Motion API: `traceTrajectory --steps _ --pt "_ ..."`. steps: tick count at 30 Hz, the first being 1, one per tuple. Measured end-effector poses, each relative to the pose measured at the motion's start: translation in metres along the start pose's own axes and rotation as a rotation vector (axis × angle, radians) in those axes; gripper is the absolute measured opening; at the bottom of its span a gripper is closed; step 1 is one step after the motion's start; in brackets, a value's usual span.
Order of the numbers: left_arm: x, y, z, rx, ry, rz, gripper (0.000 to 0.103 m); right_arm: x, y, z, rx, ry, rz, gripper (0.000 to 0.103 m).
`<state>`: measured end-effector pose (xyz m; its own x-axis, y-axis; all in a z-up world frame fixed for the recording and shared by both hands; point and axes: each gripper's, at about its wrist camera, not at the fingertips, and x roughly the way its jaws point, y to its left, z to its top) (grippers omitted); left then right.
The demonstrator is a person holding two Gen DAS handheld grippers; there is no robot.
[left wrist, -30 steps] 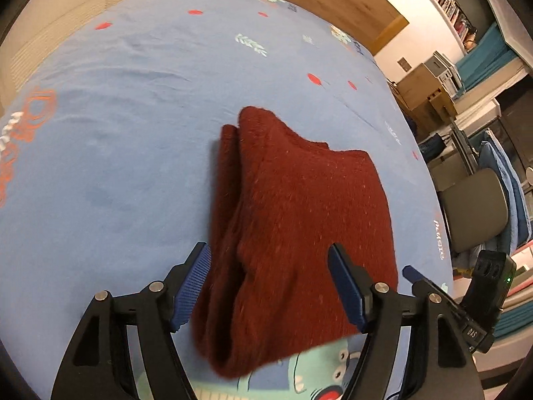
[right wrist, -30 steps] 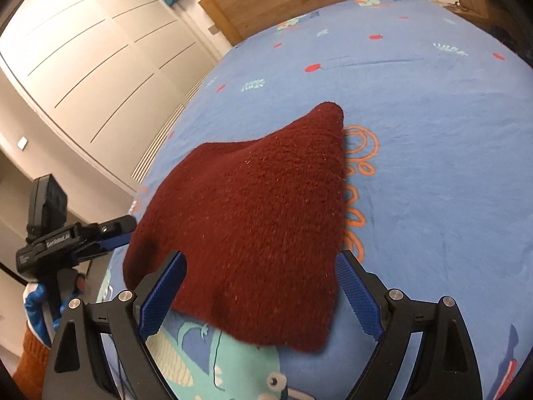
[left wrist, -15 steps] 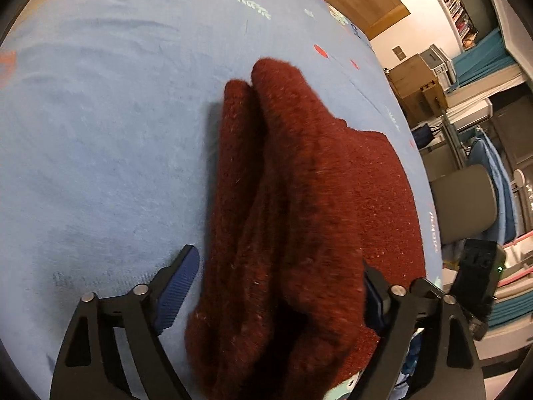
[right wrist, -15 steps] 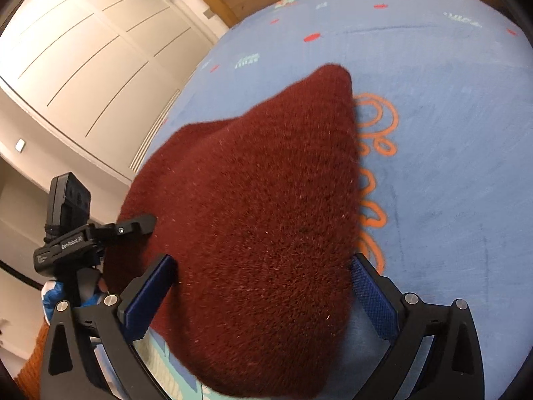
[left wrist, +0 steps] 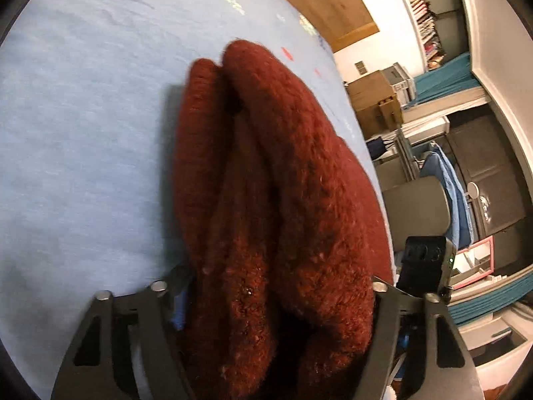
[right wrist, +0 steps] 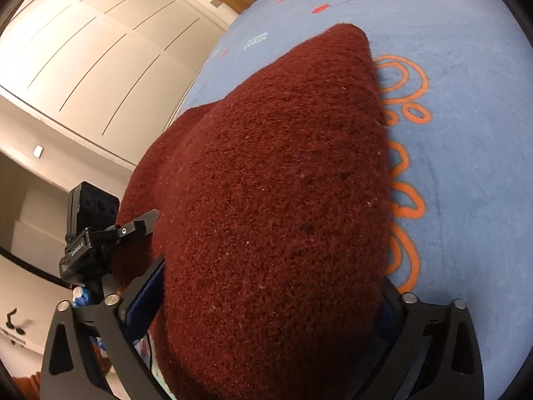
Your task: Fold small clothes
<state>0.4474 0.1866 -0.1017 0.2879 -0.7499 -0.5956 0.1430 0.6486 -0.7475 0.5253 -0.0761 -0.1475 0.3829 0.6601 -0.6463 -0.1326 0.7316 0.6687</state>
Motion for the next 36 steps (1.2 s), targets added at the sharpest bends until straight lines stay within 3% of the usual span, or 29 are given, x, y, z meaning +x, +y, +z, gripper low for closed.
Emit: traceTrajectory --steps 6,12,17,22,26,32,36 --pt "-0.011 -0.008 0.004 -0.019 -0.056 -0.049 0.049 -0.012 0.003 0.004 -0.029 -0.010 0.018 0.073" --pt "-0.009 -0.055 0.015 0.032 -0.083 -0.136 0.047 -0.054 0.002 0.019 -0.022 -0.115 0.026 0.071" --pt "0.024 -0.097 0.033 0.091 -0.080 -0.178 0.047 -0.098 -0.005 0.033 -0.052 -0.196 -0.003 0.071" --pt "0.068 -0.101 0.030 0.110 0.000 -0.089 0.047 -0.109 -0.031 0.028 -0.028 -0.187 -0.061 0.071" --pt "0.098 -0.086 0.017 0.122 0.086 0.046 0.052 -0.092 -0.060 0.014 0.007 -0.117 -0.128 0.074" --pt "0.095 -0.079 0.006 0.154 0.097 0.121 0.068 -0.087 -0.070 -0.011 -0.051 -0.073 -0.156 0.080" --pt "0.099 -0.086 -0.001 0.185 0.079 0.168 0.072 -0.096 -0.082 -0.030 -0.056 -0.057 -0.166 0.079"
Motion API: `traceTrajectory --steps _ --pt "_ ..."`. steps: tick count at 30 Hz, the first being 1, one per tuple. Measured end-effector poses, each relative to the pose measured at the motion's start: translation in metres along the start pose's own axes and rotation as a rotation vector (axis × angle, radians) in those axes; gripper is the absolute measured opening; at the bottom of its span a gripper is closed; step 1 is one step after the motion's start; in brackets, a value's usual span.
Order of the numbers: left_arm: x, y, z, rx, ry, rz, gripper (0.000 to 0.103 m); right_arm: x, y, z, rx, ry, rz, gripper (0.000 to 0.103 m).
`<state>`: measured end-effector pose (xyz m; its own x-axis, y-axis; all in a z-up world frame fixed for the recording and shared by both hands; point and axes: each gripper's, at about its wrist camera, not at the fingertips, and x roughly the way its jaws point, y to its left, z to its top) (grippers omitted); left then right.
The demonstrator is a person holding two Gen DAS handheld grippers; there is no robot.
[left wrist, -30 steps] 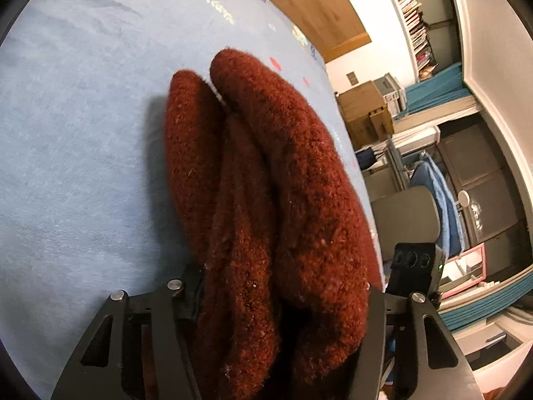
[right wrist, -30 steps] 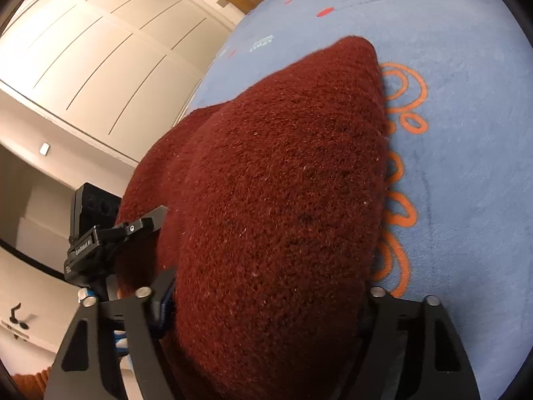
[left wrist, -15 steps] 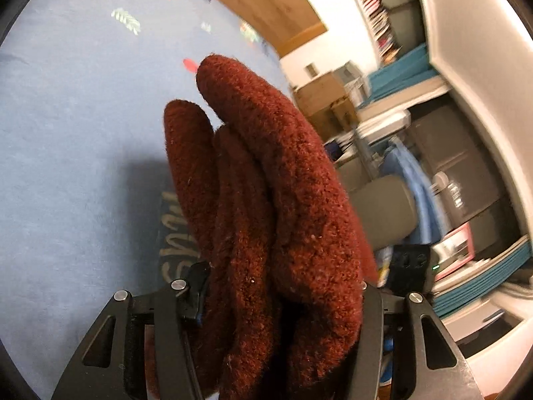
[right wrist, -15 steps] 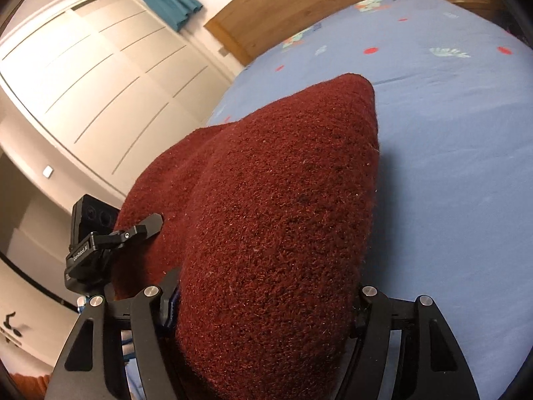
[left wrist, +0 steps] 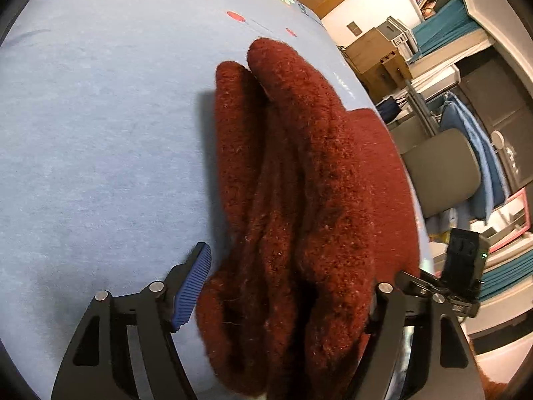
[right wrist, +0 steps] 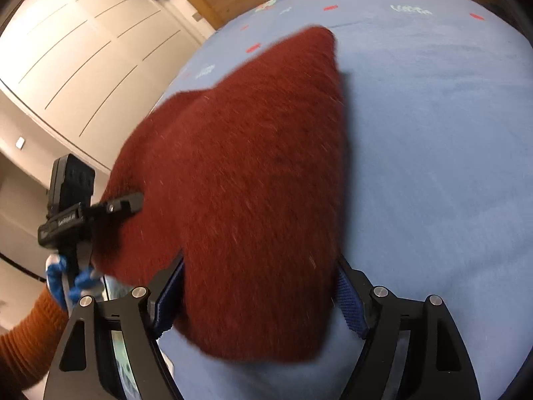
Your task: Fold small clothes
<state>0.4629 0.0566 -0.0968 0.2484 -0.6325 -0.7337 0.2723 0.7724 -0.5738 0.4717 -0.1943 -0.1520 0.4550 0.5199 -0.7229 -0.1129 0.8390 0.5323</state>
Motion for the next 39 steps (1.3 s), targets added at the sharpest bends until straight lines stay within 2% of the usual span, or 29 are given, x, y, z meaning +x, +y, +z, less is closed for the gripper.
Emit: traceTrajectory --steps 4,10,14,17,20,25,30,34,39 --pt "0.006 -0.013 0.001 -0.042 -0.005 0.031 0.073 -0.008 0.012 -0.004 -0.017 0.006 -0.042 0.079" --pt "-0.017 -0.032 -0.011 -0.019 -0.049 0.151 0.073 -0.030 0.019 -0.007 -0.025 -0.015 -0.124 0.079" --pt "-0.033 -0.059 -0.030 -0.002 -0.126 0.274 0.073 -0.043 0.037 -0.008 -0.066 -0.031 -0.221 0.079" --pt "-0.046 -0.082 -0.055 0.027 -0.180 0.382 0.073 -0.058 0.044 -0.030 -0.093 -0.028 -0.296 0.080" --pt "-0.055 -0.100 -0.084 0.066 -0.228 0.494 0.073 -0.071 0.057 -0.047 -0.089 -0.040 -0.328 0.080" --pt "-0.062 -0.121 -0.126 0.063 -0.273 0.614 0.073 -0.118 0.073 -0.075 -0.100 -0.090 -0.389 0.081" --pt "-0.069 -0.139 -0.155 0.081 -0.291 0.680 0.078 -0.145 0.093 -0.103 -0.118 -0.132 -0.453 0.081" --pt "-0.083 -0.159 -0.184 0.106 -0.322 0.687 0.089 -0.165 0.108 -0.123 -0.117 -0.168 -0.482 0.081" --pt "-0.104 -0.177 -0.210 0.129 -0.361 0.691 0.091 -0.189 0.126 -0.144 -0.112 -0.212 -0.492 0.082"
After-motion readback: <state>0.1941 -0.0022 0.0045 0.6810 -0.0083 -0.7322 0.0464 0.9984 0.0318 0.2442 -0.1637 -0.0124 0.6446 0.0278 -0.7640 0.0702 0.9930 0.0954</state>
